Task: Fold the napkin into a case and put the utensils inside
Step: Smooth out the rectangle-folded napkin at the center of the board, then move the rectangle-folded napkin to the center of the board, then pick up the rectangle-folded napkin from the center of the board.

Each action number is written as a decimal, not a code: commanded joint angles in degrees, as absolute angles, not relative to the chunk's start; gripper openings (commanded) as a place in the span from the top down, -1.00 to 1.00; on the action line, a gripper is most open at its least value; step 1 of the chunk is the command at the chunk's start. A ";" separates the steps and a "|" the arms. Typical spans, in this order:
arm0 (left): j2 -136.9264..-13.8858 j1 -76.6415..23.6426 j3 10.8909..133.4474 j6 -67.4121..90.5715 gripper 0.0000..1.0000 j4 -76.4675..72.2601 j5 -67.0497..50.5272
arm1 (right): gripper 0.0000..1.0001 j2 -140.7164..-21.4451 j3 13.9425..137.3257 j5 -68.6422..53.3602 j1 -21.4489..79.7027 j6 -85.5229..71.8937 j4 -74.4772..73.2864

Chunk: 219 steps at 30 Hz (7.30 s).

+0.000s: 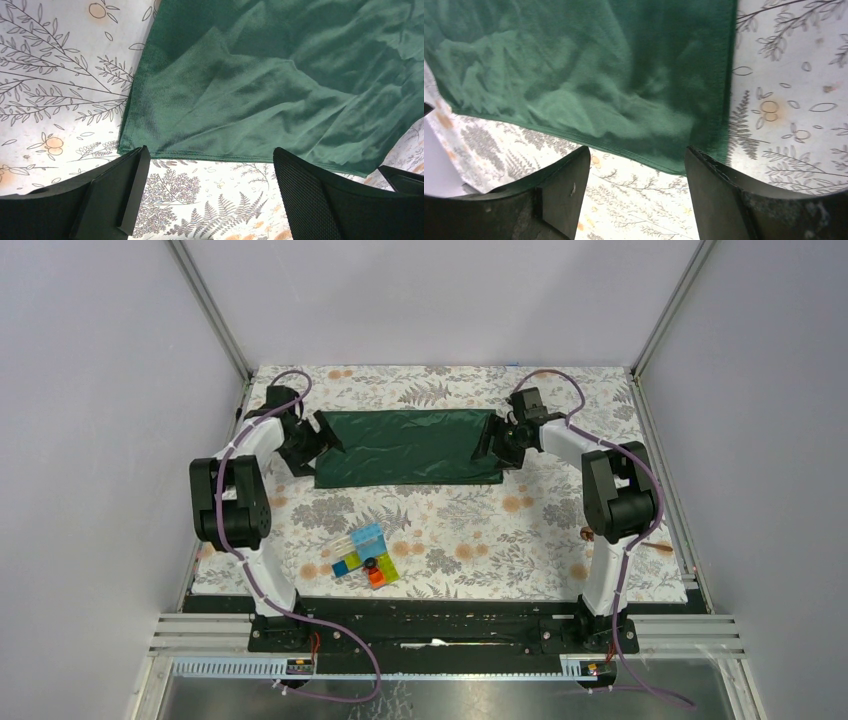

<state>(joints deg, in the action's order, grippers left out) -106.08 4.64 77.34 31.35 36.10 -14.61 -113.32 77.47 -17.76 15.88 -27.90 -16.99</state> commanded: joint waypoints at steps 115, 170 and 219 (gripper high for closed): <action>-116.22 7.48 95.27 38.80 -0.97 22.63 -29.78 | -0.99 -128.15 113.97 -14.13 11.34 -22.64 -37.77; -92.78 0.00 87.20 29.06 -0.97 27.28 -23.12 | 0.59 -146.26 121.69 5.99 19.86 -18.18 -54.11; -93.81 -3.61 84.78 32.09 -0.98 24.78 -25.55 | 1.00 -126.28 113.06 14.07 24.30 -9.85 -52.97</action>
